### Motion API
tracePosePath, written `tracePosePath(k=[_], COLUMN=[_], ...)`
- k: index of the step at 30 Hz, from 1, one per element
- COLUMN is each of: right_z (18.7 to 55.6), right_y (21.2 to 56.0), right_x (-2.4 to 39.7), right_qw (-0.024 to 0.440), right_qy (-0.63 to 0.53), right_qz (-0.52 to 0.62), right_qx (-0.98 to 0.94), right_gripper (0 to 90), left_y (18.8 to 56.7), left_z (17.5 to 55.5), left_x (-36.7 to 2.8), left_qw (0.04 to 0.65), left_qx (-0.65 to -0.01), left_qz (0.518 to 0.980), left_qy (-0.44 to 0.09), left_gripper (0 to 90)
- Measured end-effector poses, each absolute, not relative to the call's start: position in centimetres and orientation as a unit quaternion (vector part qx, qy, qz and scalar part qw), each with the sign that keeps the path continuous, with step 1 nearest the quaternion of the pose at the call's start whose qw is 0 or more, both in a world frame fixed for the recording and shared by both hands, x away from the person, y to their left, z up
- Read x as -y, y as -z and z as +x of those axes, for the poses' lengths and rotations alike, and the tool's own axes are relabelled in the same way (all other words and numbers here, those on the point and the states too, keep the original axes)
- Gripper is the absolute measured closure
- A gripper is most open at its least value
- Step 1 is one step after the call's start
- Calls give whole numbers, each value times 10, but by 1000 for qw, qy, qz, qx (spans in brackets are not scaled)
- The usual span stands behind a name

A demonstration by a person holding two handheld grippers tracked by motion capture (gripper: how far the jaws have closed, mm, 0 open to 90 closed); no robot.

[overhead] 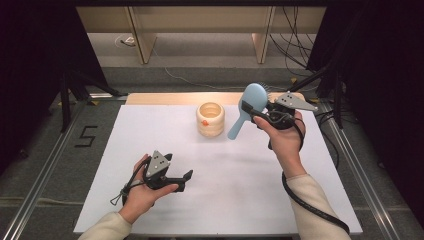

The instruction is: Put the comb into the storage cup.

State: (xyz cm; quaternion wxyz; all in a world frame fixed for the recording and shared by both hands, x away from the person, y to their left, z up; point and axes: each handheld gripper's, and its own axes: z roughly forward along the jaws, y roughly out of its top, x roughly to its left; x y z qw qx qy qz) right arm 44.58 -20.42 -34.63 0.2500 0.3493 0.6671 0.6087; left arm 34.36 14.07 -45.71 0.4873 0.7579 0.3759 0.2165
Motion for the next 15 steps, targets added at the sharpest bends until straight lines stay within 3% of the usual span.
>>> tracePosePath(k=[15], right_z=[451], right_y=[342], right_x=[200], right_qw=[253], right_qy=[-606], right_qz=[349], right_qx=[-668], right_gripper=[506], left_y=[457], left_z=[344], left_x=[-141], left_qw=[486], left_qx=[-375], left_qz=[760], left_qy=[-213], left_gripper=[102])
